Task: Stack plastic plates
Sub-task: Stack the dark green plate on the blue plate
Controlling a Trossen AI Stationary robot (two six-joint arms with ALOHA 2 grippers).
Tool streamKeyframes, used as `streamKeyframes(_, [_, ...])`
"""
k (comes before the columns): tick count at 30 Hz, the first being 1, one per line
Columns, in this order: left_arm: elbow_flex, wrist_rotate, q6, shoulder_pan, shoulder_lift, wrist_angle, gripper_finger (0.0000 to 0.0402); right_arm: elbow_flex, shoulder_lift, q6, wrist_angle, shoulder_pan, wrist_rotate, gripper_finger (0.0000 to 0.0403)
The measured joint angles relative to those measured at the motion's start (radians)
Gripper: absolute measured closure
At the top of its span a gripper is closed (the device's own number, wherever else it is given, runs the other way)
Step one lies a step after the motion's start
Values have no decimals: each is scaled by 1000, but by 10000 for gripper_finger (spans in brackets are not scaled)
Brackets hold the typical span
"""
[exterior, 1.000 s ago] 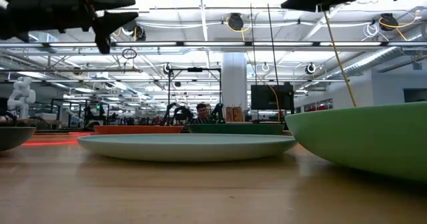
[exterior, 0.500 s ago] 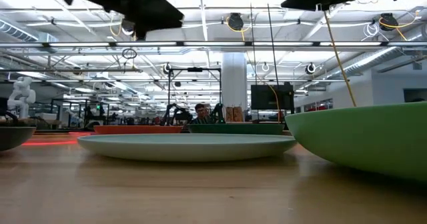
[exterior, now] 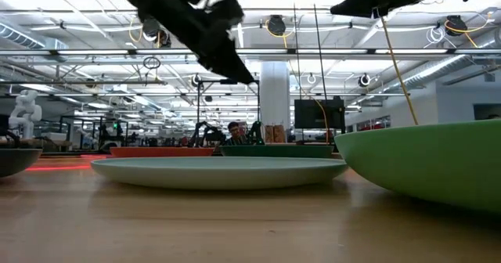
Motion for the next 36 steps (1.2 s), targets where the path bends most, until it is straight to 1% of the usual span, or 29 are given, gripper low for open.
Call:
streamKeyframes(3, [73,18,32,22,78,-46,273,0,0,1,-15,0,0,394])
streamKeyframes(8, [193,27,102,37,195,-126,273,0,0,59,-43,0,0,394])
streamKeyframes(13, [280,60,159,41,282,-182,273,0,0,98,-73,0,-3,394])
streamKeyframes(18, [332,72,165,49,344,-227,273,0,0,125,-103,0,-3,394])
streamKeyframes(23, [335,72,160,58,377,-234,271,0,0,152,-120,0,-4,394])
streamKeyframes(27, [334,72,143,62,378,-264,246,0,0,154,-136,0,-4,394])
streamKeyframes(33, [334,72,140,65,382,-271,181,0,0,171,-149,0,-4,394])
streamKeyframes(36, [334,73,153,64,402,-265,169,0,0,180,-149,0,-4,394])
